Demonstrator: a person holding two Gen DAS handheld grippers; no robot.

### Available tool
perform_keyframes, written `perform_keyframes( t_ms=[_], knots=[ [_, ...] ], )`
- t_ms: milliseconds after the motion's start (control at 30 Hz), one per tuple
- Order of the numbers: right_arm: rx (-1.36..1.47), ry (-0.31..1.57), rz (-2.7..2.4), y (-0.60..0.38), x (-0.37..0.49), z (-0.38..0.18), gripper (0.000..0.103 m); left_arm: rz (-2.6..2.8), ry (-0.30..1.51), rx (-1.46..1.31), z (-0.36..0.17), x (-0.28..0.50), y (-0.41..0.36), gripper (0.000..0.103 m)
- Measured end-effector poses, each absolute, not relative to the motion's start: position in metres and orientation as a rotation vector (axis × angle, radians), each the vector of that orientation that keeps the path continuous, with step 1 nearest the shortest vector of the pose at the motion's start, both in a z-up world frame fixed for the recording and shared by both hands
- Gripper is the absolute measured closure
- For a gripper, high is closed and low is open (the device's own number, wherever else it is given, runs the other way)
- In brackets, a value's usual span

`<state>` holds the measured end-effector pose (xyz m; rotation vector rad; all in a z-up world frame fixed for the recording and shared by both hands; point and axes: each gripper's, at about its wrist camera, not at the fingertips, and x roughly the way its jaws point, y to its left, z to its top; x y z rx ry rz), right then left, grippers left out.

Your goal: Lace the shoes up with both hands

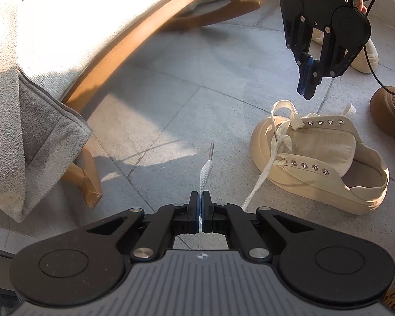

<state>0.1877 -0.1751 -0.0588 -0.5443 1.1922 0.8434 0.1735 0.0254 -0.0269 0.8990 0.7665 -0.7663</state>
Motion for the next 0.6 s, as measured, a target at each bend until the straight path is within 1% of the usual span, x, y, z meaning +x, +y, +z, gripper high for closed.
perform_keyframes(
  t_ms=[100,133,167,233,333,400,433,500,533,600],
  knots=[
    [-0.631,1.11,0.87,-0.158,0.193,-0.06,0.097,-0.776,0.761,0.878,-0.024,0.174,0.026,0.103],
    [-0.679,1.092,0.893,-0.15,0.195,-0.064,0.094,-0.782,0.761,0.87,-0.023,0.173,0.026,0.103],
    [-0.718,1.077,0.91,-0.144,0.196,-0.067,0.088,-0.787,0.761,0.861,-0.023,0.173,0.026,0.103],
    [-0.839,1.033,0.951,-0.132,0.195,-0.075,0.081,-0.804,0.764,0.857,-0.024,0.172,0.025,0.103],
    [-1.025,0.956,1.04,-0.118,0.189,-0.085,0.08,-0.824,0.759,0.865,-0.027,0.17,0.022,0.103],
    [-1.071,0.953,1.077,-0.115,0.19,-0.092,0.081,-0.841,0.753,0.866,-0.029,0.168,0.018,0.103],
    [-1.084,0.963,1.099,-0.112,0.192,-0.095,0.081,-0.846,0.75,0.862,-0.029,0.168,0.017,0.103],
    [-1.082,0.977,1.096,-0.11,0.196,-0.1,0.089,-0.855,0.748,0.853,-0.03,0.167,0.015,0.103],
    [-1.079,0.983,1.089,-0.11,0.197,-0.102,0.1,-0.856,0.75,0.845,-0.031,0.167,0.015,0.103],
    [-1.054,1.002,1.072,-0.11,0.201,-0.104,0.102,-0.858,0.755,0.814,-0.032,0.167,0.016,0.103]
  ],
)
